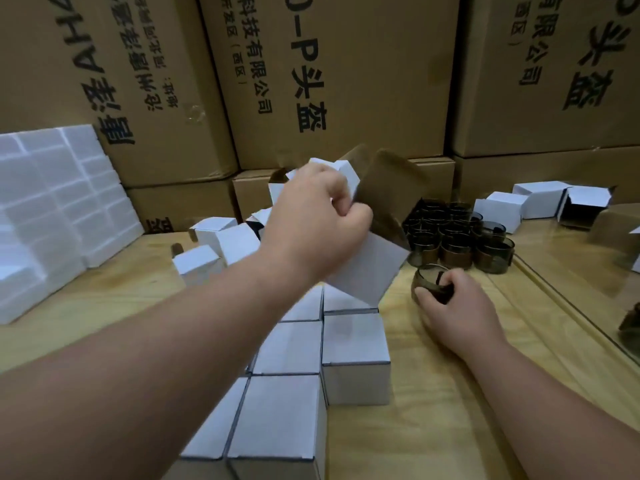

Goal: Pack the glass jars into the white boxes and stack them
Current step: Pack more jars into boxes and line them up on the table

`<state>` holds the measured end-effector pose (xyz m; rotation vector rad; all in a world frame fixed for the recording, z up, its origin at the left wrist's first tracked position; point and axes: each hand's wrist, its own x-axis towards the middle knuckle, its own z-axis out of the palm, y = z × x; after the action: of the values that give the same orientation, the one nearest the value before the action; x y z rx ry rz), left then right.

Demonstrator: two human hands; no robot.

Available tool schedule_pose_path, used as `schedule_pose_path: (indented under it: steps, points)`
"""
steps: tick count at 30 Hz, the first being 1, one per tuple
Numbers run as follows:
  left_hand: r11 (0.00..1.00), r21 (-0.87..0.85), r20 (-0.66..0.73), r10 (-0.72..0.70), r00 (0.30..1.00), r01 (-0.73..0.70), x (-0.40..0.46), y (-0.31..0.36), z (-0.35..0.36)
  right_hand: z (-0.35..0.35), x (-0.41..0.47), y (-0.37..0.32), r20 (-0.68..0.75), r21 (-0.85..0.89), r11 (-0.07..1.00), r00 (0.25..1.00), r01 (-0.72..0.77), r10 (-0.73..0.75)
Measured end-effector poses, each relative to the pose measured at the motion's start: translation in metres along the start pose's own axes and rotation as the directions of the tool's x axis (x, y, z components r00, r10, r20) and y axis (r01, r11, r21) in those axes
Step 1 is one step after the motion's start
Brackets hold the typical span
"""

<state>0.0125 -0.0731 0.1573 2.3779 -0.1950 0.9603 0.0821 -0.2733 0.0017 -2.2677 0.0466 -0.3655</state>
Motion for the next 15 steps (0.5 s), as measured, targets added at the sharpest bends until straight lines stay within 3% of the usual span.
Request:
schedule_pose_path:
  steps: [3, 5, 9, 12, 13, 15]
  points:
    - [0.972, -0.233, -0.048, -0.037, 0.998, 0.025, -0.047, 0.038, 0.018, -0.016, -0.013, 0.001, -0.02, 0.279, 0.952, 0.99, -0.129, 0.14]
    - [0.937, -0.348, -0.059, -0.046, 0.997, 0.022, -0.08, 0.061, 0.032, -0.035, -0.025, 0.004, -0.004, 0.501, 0.843, 0.973, -0.197, 0.23]
    - [0.894, -0.444, -0.137, -0.009, 0.991, -0.054, -0.134, 0.09, 0.065, -0.069, -0.053, 0.014, 0.126, 0.83, 0.461, 0.911, -0.313, 0.392]
    - [0.859, -0.509, -0.176, -0.031, 0.984, -0.064, -0.159, 0.093, 0.09, -0.082, -0.069, 0.028, 0.349, 0.925, 0.02, 0.866, -0.38, 0.357]
    - [0.843, -0.536, -0.155, -0.046, 0.987, -0.045, -0.165, 0.091, 0.098, -0.086, -0.073, 0.032, 0.359, 0.93, -0.066, 0.86, -0.361, 0.363]
    - [0.812, -0.583, -0.074, -0.064, 0.995, 0.009, -0.171, 0.087, 0.109, -0.092, -0.079, 0.04, 0.304, 0.951, -0.074, 0.863, -0.3, 0.403]
